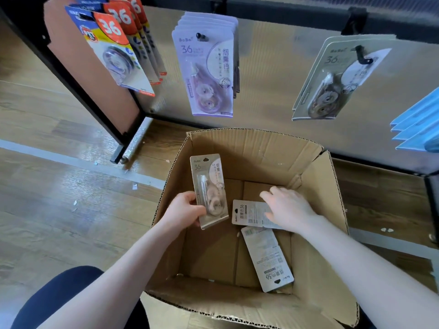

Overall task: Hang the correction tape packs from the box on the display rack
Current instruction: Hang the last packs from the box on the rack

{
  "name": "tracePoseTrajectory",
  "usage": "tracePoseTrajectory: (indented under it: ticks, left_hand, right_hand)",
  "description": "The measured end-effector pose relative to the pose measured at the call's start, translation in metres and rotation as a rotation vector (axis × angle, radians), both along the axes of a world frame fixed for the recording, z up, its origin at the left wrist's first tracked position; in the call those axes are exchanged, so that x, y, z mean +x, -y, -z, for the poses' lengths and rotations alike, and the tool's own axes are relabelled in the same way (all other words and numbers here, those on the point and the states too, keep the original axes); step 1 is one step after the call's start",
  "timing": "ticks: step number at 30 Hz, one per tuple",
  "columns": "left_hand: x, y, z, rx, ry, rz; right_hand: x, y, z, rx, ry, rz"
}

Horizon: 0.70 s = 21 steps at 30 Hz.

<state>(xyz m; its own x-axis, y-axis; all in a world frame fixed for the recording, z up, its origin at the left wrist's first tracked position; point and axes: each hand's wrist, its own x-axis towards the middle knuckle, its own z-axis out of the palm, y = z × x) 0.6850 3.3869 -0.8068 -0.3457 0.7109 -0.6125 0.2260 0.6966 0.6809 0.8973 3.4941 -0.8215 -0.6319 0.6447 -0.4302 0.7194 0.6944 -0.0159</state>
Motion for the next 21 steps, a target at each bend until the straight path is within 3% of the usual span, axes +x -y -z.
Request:
tracePoseTrajectory:
  ticks: [5,14,21]
  left_hand:
    - [-0.001,0.004,0.002,-0.031,0.015,0.019]
    - [0.001,0.003,0.002,0.009,0.050,-0.029]
    - [0.003,0.003,0.001,0.047,0.058,-0.043]
  right_hand:
    - [-0.010,0.001,0.044,-0.170,0.002,0.047]
    - [-0.017,0.002,0.092,-0.275,0.063,0.153]
    - [-0.019,0.012,0.107,-0.140,0.015,0.154]
